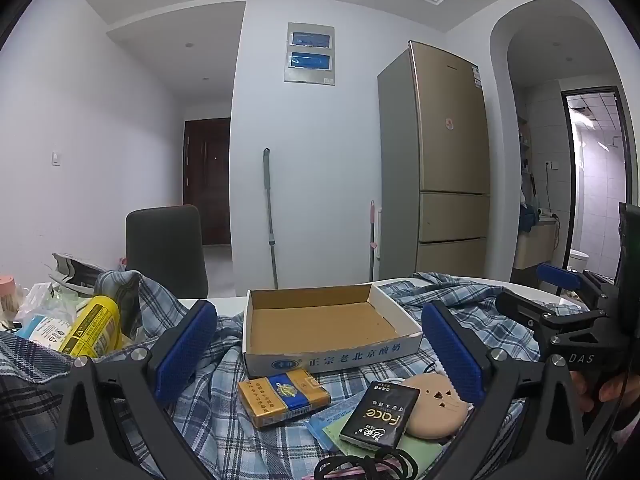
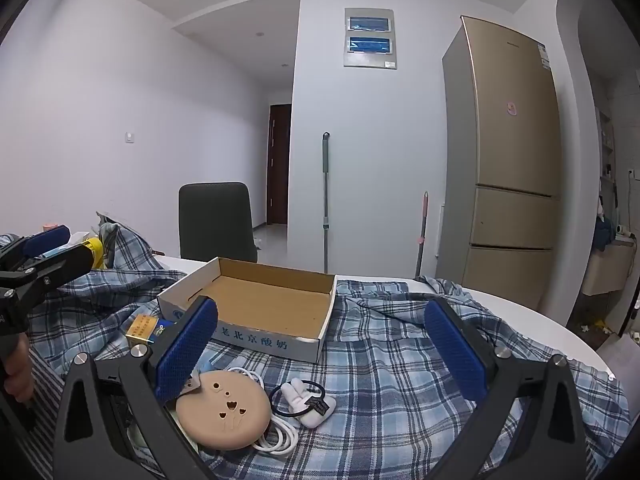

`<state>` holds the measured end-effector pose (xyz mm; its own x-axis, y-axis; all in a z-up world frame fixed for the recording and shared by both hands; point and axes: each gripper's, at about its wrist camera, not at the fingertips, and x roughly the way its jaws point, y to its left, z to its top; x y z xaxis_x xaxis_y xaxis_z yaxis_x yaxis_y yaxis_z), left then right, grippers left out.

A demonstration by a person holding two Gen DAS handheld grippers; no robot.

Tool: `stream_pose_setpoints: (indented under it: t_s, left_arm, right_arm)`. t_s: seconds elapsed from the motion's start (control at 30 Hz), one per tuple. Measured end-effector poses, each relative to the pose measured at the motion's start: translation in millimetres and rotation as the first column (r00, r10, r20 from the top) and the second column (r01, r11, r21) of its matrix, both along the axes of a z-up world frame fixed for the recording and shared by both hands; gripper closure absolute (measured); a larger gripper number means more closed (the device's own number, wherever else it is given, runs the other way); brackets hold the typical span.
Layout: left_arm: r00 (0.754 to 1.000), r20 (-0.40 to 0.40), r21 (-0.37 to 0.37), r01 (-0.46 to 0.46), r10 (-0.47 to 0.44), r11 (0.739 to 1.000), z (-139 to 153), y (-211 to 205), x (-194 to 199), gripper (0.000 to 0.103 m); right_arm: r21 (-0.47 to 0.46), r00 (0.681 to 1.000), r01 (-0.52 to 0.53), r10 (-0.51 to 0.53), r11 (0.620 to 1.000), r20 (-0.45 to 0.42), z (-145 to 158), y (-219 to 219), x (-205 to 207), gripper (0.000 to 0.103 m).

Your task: Organize soft objects

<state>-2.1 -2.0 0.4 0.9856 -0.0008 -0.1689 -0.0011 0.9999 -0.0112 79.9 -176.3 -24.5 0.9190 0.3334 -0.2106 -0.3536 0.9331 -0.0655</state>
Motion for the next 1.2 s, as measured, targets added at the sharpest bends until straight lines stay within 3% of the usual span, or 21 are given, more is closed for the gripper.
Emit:
stream_pose_setpoints:
  t_s: [1.2]
  left_arm:
    - [1.000,0.006,-0.001,-0.009,0.009,1.000,1.5,-3.1,-3.0,0.000]
  right_arm:
    - [-0.027,0.999,-0.015,0.016,1.000,0.032,1.1,2.9,-6.8,0.000]
